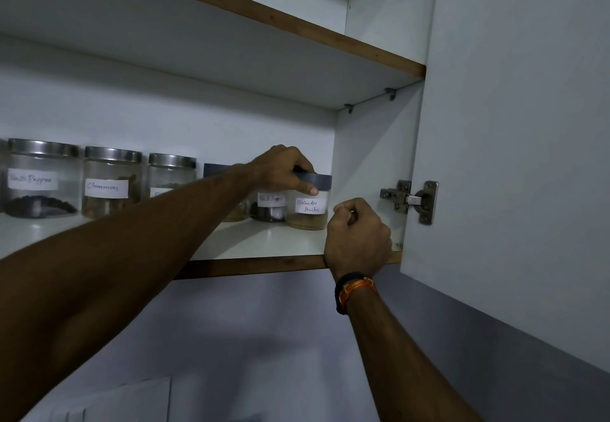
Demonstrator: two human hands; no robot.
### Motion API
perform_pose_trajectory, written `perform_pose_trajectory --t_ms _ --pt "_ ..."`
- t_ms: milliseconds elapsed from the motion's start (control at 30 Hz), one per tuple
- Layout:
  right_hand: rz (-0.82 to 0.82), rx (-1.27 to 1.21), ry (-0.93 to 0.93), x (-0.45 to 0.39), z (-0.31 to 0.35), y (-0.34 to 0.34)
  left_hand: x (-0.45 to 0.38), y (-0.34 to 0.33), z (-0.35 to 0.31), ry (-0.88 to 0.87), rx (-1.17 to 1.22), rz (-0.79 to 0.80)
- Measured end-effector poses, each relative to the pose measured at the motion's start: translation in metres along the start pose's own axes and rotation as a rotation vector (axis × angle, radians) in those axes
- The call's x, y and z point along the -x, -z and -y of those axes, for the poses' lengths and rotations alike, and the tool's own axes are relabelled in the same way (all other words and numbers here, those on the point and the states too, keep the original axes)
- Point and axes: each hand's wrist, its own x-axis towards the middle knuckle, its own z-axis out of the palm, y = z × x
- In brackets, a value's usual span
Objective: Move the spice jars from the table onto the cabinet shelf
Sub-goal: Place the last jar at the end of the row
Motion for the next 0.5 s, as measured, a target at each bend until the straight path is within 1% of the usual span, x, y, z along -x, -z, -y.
perform_pose_trajectory --t_ms 233,500 --pt "0.007 0.001 -0.004 0.0 0.0 0.0 -0.017 -0.015 0.009 -0.015 -0.044 -0.03" --pt "0.006 -0.01 -0.002 -0.001 -0.001 -0.001 -0.035 -0.024 0.015 -0.028 -0.167 -0.055"
